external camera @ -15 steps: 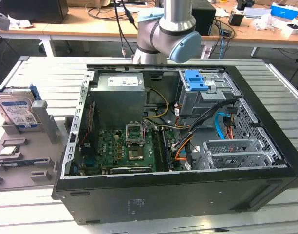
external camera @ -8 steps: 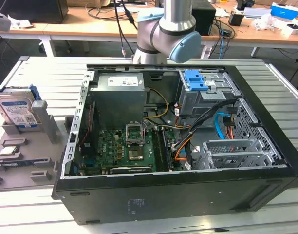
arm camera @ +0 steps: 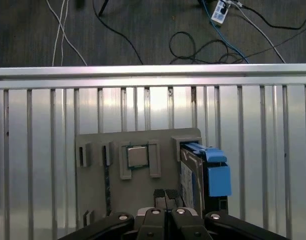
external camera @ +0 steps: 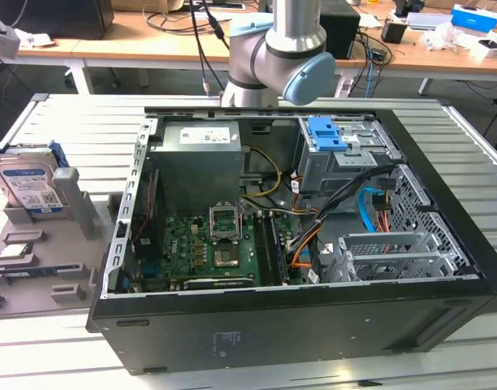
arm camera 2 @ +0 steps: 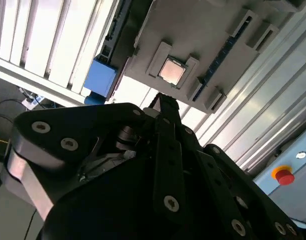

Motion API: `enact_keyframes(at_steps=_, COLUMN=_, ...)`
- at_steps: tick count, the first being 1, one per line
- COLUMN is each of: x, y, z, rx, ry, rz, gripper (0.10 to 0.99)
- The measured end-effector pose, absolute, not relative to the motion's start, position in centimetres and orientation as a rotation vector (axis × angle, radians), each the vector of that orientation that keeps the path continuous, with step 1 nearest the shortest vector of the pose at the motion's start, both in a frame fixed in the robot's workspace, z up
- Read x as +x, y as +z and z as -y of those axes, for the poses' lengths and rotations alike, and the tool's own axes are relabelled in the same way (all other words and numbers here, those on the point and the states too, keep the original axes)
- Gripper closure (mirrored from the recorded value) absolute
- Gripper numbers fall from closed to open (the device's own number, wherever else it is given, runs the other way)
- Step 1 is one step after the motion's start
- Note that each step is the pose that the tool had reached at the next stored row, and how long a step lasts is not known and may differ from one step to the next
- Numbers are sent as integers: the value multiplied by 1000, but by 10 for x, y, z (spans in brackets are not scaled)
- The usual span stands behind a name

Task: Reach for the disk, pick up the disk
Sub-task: 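Pick up the disk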

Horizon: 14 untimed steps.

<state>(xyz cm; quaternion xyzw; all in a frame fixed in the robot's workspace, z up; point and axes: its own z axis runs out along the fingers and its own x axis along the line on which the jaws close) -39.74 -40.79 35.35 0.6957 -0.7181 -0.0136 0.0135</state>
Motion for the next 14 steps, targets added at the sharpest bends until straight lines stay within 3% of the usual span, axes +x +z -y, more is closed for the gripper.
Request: enact_keyframes(at_steps=14, x=-397, y=354, z=408, rx=2070, ry=-44, rz=2329, gripper=973)
